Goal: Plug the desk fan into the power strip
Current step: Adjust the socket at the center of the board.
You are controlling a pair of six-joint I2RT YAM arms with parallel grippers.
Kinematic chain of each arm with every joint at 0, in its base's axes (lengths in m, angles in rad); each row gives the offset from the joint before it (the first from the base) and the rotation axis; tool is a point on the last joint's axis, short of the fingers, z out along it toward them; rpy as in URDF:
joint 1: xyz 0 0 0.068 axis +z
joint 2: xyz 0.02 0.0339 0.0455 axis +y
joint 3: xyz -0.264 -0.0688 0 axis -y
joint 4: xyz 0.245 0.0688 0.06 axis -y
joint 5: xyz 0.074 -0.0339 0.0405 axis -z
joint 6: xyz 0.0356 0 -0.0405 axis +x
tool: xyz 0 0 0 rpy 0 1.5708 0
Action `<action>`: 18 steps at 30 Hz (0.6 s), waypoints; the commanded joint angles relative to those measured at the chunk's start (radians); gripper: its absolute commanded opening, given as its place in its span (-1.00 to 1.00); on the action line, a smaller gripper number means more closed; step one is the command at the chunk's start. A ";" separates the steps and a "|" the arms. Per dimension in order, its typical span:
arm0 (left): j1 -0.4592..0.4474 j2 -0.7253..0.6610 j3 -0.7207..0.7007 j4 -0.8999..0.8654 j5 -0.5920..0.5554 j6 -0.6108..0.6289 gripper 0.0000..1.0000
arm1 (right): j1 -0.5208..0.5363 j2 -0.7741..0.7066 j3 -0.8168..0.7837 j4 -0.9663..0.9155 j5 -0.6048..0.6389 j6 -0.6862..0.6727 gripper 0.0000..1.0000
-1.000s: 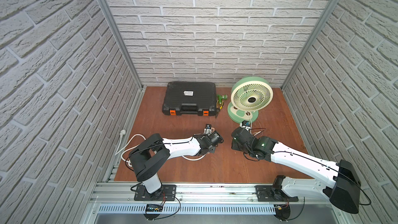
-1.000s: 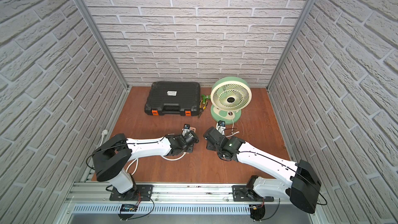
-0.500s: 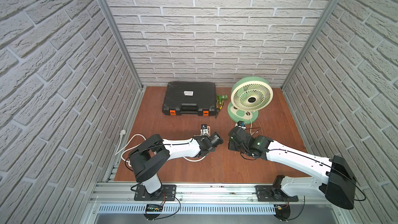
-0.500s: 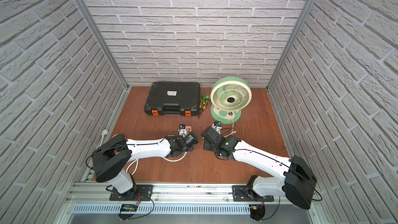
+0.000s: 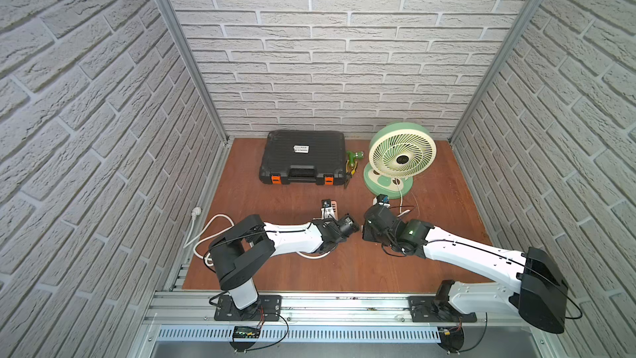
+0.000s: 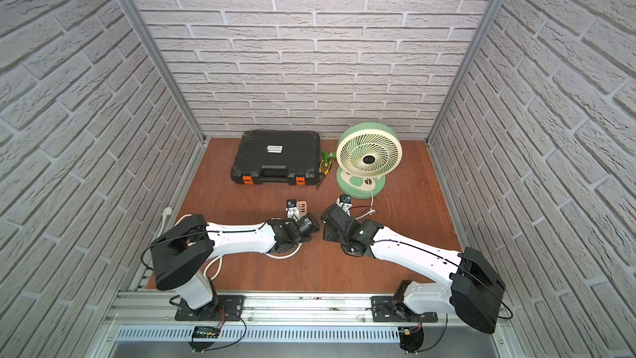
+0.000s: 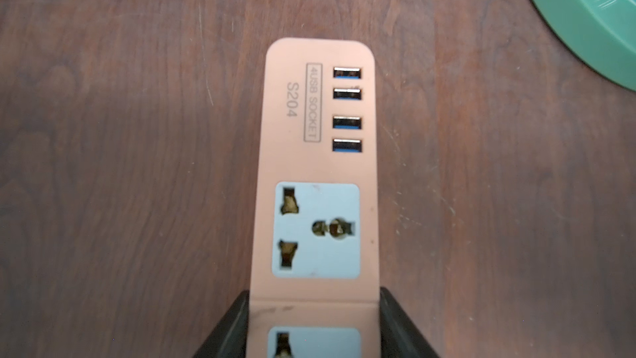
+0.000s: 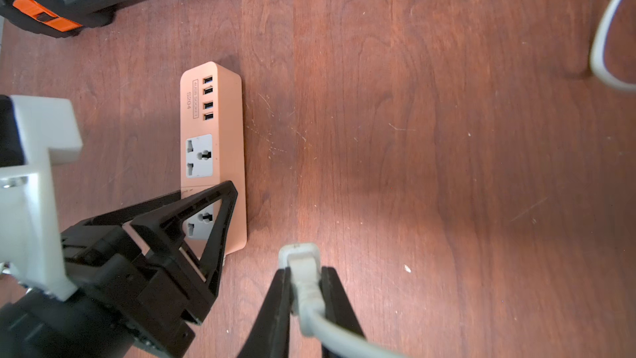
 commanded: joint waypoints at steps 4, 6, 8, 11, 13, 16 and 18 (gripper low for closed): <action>0.006 0.095 -0.060 -0.016 -0.006 -0.424 -1.00 | 0.012 -0.004 -0.044 0.092 0.005 -0.011 -0.95; 0.005 0.101 -0.069 -0.036 -0.014 -0.499 -1.00 | 0.012 -0.005 -0.052 0.092 0.005 -0.011 -0.95; 0.002 0.102 -0.071 -0.080 -0.030 -0.573 -1.00 | 0.012 -0.012 -0.062 0.097 0.007 -0.009 -0.95; -0.002 0.108 -0.053 -0.163 -0.061 -0.666 -1.00 | 0.012 -0.022 -0.073 0.106 0.009 -0.006 -0.95; -0.017 0.107 -0.032 -0.243 -0.109 -0.726 -1.00 | 0.012 -0.026 -0.076 0.107 0.010 -0.006 -0.95; -0.018 0.115 -0.032 -0.249 -0.115 -0.754 -1.00 | 0.012 -0.028 -0.077 0.107 0.010 -0.007 -0.95; -0.017 0.129 -0.023 -0.253 -0.110 -0.758 -1.00 | 0.012 -0.028 -0.077 0.107 0.011 -0.007 -0.94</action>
